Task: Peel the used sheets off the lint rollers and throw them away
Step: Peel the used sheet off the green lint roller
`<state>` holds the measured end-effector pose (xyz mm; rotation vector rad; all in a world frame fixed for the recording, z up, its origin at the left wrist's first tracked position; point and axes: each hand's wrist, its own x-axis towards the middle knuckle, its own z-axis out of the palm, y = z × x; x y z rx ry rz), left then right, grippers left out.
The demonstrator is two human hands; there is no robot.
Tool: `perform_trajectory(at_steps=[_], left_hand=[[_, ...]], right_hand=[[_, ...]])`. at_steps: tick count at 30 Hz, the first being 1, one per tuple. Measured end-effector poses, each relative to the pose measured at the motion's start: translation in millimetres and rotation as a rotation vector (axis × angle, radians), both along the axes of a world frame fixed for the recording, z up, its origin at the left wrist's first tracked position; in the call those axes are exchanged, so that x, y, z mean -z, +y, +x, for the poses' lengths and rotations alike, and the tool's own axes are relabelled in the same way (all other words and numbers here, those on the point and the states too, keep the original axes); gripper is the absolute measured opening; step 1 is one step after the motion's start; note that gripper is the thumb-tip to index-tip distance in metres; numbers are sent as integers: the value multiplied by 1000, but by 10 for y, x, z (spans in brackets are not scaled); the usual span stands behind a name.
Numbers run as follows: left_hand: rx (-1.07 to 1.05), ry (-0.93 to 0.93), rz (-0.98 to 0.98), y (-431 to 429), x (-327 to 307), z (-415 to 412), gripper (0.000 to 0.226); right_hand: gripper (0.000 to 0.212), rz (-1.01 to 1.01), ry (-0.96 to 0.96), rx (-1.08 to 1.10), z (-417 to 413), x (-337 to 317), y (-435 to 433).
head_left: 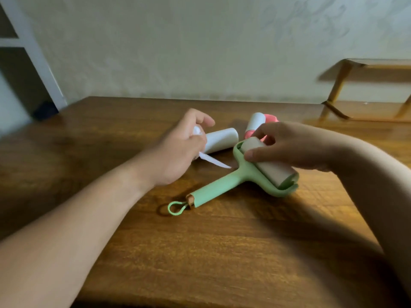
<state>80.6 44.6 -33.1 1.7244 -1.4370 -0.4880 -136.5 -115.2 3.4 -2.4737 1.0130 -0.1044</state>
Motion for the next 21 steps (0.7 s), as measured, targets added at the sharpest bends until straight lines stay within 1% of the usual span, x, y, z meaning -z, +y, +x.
perform_trajectory(at_steps=[2,4,6,8,10,13,16,18,19,21], left_hand=[[56,-3,-34,2,22,-49,34],[101,10,-57,-3,24,-118,30],[113,3,-29,-21,58,-198,26],[118,-129,24,-36,90,-275,30],[127,-241,97,-54,124,-328,29],[169,-263,176,-66,167,-386,27],[192,-327,181,-43,195,-366,28],[202,-389,154,-17,209,-336,39],[206,-406,135,-5,208,-325,45],[222,-413,105,6,216,-311,55]], right_hand=[[27,148,-213,6,-99,-75,-76],[24,183,-369,32,-210,-148,-174],[26,229,-456,52,-304,-194,-266],[26,262,-482,58,-365,-191,-337],[26,258,-478,72,-385,-169,-380],[28,279,-454,58,-383,-143,-400],[33,291,-441,11,-396,-147,-405],[41,328,-464,-43,-454,-175,-430],[39,368,-478,-75,-496,-194,-445],[26,469,-511,-131,-581,-226,-457]])
